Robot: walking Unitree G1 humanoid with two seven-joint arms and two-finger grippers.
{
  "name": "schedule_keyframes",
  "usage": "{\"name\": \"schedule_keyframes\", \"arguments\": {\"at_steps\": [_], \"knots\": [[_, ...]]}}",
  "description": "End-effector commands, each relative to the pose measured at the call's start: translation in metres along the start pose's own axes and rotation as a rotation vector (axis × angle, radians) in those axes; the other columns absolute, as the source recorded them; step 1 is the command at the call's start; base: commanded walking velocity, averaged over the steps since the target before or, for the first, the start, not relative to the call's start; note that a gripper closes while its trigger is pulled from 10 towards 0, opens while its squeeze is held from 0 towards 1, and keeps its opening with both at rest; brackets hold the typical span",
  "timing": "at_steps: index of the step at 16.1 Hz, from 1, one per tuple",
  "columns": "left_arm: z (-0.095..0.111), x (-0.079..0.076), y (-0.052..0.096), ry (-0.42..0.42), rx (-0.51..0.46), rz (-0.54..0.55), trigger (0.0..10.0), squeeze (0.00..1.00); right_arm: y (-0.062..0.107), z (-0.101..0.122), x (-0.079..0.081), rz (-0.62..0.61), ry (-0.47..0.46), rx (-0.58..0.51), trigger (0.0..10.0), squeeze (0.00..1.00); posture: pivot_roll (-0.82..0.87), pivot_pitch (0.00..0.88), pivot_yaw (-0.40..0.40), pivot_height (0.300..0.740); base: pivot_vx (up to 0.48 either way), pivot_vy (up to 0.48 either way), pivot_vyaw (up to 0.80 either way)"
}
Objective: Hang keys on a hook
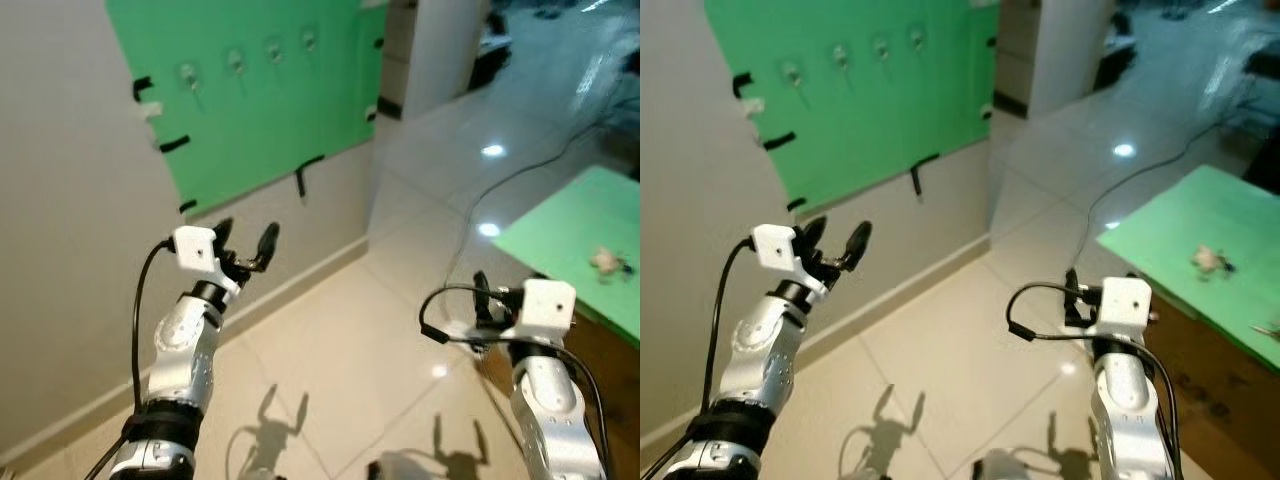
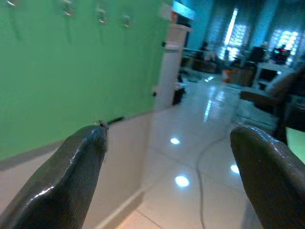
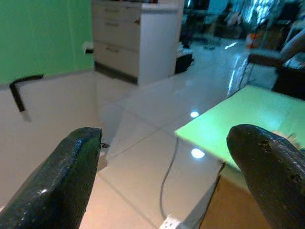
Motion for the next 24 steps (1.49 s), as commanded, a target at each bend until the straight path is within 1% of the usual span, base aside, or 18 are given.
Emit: {"name": "schedule_keyframes", "arguments": {"at_steps": [1,3,4,5,7,9,11,14,16,17,18,20,21,22,24], "knots": [[-0.003,0.002,-0.001,-0.009,0.033,-0.007,10.0,1.0,-0.004,0.012,0.009,0.041,0.014,-0.032,10.0,0.0,-0.12,0.0,0.062,0.697,0.0,0.0,-0.65],[-0.01,0.004,0.004,0.011,0.061,0.012,10.0,1.0,-0.008,0.017,0.01,0.053,0.07,-0.04,10.0,0.0,-0.12,0.0,0.061,0.697,0.0,0.0,-0.64],[-0.014,0.004,0.006,0.03,0.077,0.019,10.0,1.0,-0.008,0.017,0.01,0.05,0.07,-0.045,10.0,0.0,-0.12,0.0,0.061,0.697,0.0,0.0,-0.63],[-0.014,0.003,0.006,0.03,0.074,0.015,10.0,1.0,-0.008,0.017,0.009,0.049,0.069,-0.044,10.0,0.0,-0.12,0.0,0.057,0.697,0.0,0.0,-0.63],[-0.016,0.006,0.007,0.063,0.07,0.034,10.0,1.0,-0.005,0.017,0.007,0.041,0.072,-0.042,10.0,0.0,-0.13,0.0,0.055,0.697,0.0,0.0,-0.63],[-0.017,0.006,0.007,0.057,0.075,0.032,10.0,1.0,-0.003,0.017,0.004,0.026,0.07,-0.04,10.0,0.0,-0.13,0.0,0.053,0.697,0.0,0.0,-0.63],[-0.018,0.004,0.006,0.046,0.083,0.026,10.0,1.0,0.001,0.012,0.001,0.006,0.047,-0.022,10.0,0.0,-0.14,0.0,0.053,0.697,0.0,0.0,-0.63],[-0.019,0.002,0.006,0.036,0.092,0.009,10.0,1.0,0.004,0.006,0.002,-0.001,0.021,-0.002,10.0,0.0,-0.14,0.0,0.06,0.697,0.0,0.0,-0.63],[-0.019,-0.001,0.005,0.027,0.096,-0.022,10.0,1.0,0.004,0.005,0.002,0.002,0.024,0.002,10.0,0.0,-0.14,0.0,0.061,0.697,0.0,0.0,-0.63],[-0.02,-0.002,0.004,0.025,0.103,-0.025,10.0,0.81,0.004,0.005,0.002,0.004,0.025,0.003,10.0,0.0,-0.14,0.0,0.059,0.697,0.0,0.0,-0.63],[-0.021,-0.002,0.004,0.021,0.111,-0.021,10.0,0.0,0.004,0.004,0.002,0.006,0.024,0.005,10.0,0.0,-0.14,0.0,0.058,0.697,0.0,0.0,-0.63],[-0.024,0.0,0.003,0.0,0.139,0.008,10.0,0.0,0.003,0.002,0.002,0.014,0.037,0.017,10.0,0.0,-0.14,0.0,0.057,0.697,0.0,0.0,-0.63],[-0.024,-0.002,0.002,0.001,0.139,-0.005,10.0,0.0,0.002,0.003,0.005,0.027,0.05,0.003,10.0,0.0,-0.14,0.0,0.057,0.697,0.0,0.0,-0.63],[-0.024,-0.004,0.001,0.006,0.132,-0.007,10.0,0.0,0.001,0.003,0.007,0.029,0.069,0.004,10.0,0.0,-0.14,0.0,0.058,0.697,0.48,0.0,0.0],[-0.024,-0.006,0.0,-0.009,0.135,-0.015,10.0,0.0,0.001,0.002,0.008,0.033,0.068,0.01,10.0,0.0,-0.14,0.0,0.058,0.697,0.48,0.0,0.0]]}}
Point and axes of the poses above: a point about 5 cm out from each wrist's last joint towards the gripper, its own y axis pointing back from the gripper into the wrist, its own z axis along the axis of the wrist's last joint, x = y × z, the point moved 1 cm from there along -y, pointing out of the wrist towards the gripper, and after that the axes turned 2 degrees about y, right-handed, at the moved point
